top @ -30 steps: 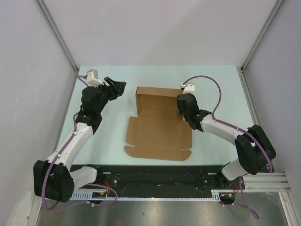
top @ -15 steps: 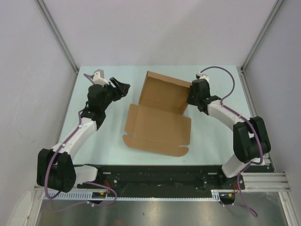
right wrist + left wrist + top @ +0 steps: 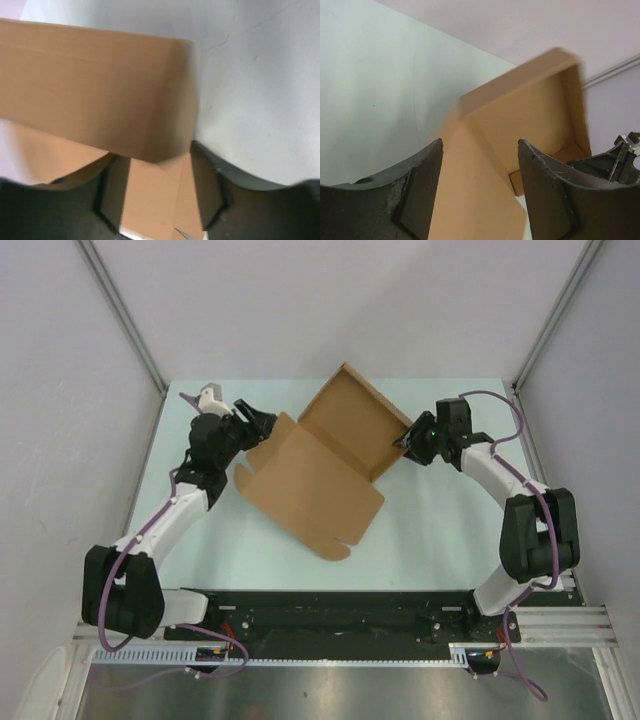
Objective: Fold the paper box
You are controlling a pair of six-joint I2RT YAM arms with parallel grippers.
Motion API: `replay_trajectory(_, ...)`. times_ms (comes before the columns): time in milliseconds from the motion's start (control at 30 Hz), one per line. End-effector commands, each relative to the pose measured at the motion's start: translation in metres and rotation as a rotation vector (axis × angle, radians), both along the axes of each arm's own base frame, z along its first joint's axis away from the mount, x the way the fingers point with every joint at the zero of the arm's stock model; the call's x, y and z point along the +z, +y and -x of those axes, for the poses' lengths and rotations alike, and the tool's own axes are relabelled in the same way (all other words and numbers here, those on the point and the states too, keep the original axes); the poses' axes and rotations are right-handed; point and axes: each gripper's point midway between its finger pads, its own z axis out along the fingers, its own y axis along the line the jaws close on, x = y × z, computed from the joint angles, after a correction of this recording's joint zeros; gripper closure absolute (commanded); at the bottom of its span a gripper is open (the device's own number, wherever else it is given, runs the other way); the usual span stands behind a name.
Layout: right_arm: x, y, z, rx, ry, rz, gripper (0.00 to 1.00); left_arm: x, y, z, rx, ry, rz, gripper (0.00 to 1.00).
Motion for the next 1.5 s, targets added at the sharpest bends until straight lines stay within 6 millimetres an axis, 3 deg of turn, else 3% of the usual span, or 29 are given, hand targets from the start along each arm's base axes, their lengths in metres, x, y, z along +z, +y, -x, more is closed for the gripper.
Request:
replay_trajectory(0,0.012,0.004,0.011,0.018,0.055,-0.003,0.38,0.05,0.009,-0.005,0.06,-0.106,0.006,0.33)
replay_trajectory(67,0.017,-0.001,0.016,0.032,0.031,0.055,0.31,0.056,0.015,-0.007,0.082,-0.111,-0.003,0.32)
replay_trajectory(200,0.032,-0.008,0.028,0.058,-0.028,0.218,0.28,0.066,0.019,-0.011,0.094,-0.124,-0.004,0.31)
replay_trajectory(267,0.058,0.003,0.031,0.12,-0.113,0.293,0.27,0.074,0.022,-0.014,0.112,-0.139,-0.002,0.31)
replay_trajectory(300,0.066,-0.005,0.027,0.084,-0.142,0.369,0.27,0.076,0.024,-0.015,0.123,-0.141,0.002,0.31)
replay_trajectory(367,0.099,0.008,0.023,0.107,-0.241,0.452,0.27,0.079,0.022,-0.016,0.117,-0.15,0.016,0.3)
replay_trajectory(400,0.112,0.0,0.014,0.086,-0.3,0.564,0.27,0.079,0.021,-0.016,0.115,-0.15,0.022,0.3)
replay_trajectory(433,0.133,0.005,0.007,0.078,-0.367,0.601,0.27,0.08,0.019,-0.016,0.109,-0.154,0.03,0.3)
replay_trajectory(467,0.142,0.015,0.004,0.091,-0.416,0.646,0.27,0.075,0.018,-0.017,0.109,-0.145,0.037,0.31)
replay_trajectory(500,0.152,0.01,-0.013,0.07,-0.485,0.781,0.26,0.074,0.015,-0.016,0.091,-0.141,0.044,0.31)
replay_trajectory(567,0.167,0.011,-0.031,0.06,-0.561,0.883,0.23,0.063,0.008,-0.014,0.064,-0.118,0.054,0.31)
replay_trajectory(633,0.165,0.011,-0.063,0.078,-0.609,1.01,0.18,0.057,0.002,-0.011,0.047,-0.107,0.049,0.31)
replay_trajectory(667,0.177,0.004,-0.081,0.051,-0.625,1.03,0.14,0.048,0.001,-0.009,0.042,-0.092,0.042,0.31)
replay_trajectory(700,0.171,0.011,-0.092,0.121,-0.627,1.026,0.13,0.046,-0.002,-0.007,0.034,-0.095,0.043,0.31)
replay_trajectory(733,0.135,0.016,-0.113,0.207,-0.575,1.069,0.12,0.042,-0.002,-0.007,0.034,-0.089,0.042,0.31)
replay_trajectory(800,0.136,0.021,-0.138,0.289,-0.6,1.066,0.12,0.035,-0.006,-0.005,0.019,-0.086,0.044,0.31)
replay_trajectory(833,0.115,0.025,-0.149,0.35,-0.594,1.051,0.12,0.031,-0.008,-0.005,0.01,-0.084,0.042,0.31)
replay_trajectory(867,0.112,0.038,-0.153,0.411,-0.639,0.974,0.12,0.026,-0.009,-0.004,-0.001,-0.077,0.038,0.31)
replay_trajectory(900,0.11,0.03,-0.163,0.408,-0.658,0.95,0.12,0.027,-0.01,-0.005,-0.006,-0.091,0.043,0.31)
replay_trajectory(967,0.096,0.038,-0.172,0.491,-0.694,0.989,0.11,0.022,-0.014,-0.006,-0.027,-0.094,0.04,0.3)
replay_trajectory(1200,0.114,0.042,-0.195,0.49,-0.827,0.913,0.1,0.017,-0.022,-0.018,-0.062,-0.096,0.032,0.3)
replay_trajectory(1333,0.135,0.047,-0.202,0.449,-0.88,0.868,0.09,0.01,-0.024,-0.024,-0.061,-0.077,0.025,0.3)
replay_trajectory(1467,0.125,0.072,-0.196,0.552,-0.887,0.801,0.1,-0.001,-0.027,-0.025,-0.079,-0.05,0.02,0.31)
